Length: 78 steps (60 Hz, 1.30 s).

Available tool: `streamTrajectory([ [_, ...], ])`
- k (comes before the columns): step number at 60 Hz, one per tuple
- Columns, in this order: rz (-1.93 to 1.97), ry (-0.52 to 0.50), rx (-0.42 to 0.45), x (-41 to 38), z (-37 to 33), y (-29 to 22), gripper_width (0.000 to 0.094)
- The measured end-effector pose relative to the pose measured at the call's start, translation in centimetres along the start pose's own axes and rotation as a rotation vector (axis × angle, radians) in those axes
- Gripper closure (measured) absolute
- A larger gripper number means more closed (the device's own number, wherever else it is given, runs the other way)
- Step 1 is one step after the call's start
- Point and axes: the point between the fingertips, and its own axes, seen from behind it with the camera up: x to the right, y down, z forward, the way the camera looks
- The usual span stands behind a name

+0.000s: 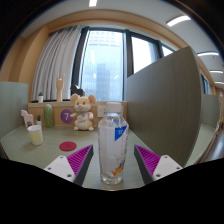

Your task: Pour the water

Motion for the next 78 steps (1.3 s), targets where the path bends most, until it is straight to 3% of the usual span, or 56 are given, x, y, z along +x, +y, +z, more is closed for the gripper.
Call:
streamTrajectory([
  [9,0.016,0.003,0.042,-0.3,2.4,-1.9,0.0162],
  [12,0.009,0.004,0.051,-0.4,3.2,-2.2,0.0253],
  [15,-0.001,0.017,0.044,-0.4,3.5,-1.9,0.0408],
  [27,-0.032,0.038,0.072,-0.7,3.5,-2.2,0.0614],
  [41,-0.128,0.064,0.06,-1.4,4.0,-2.7,0.0622],
  [49,-0.355,0.058,0.062,-6.1,6.1,-5.1,0.0621],
  [62,-0.878,0.032,0.157,-17.8,10.2,-10.1,0.0623],
  [78,-1.593,0.014,0.299,-29.1,14.4,-9.8,0.0617],
])
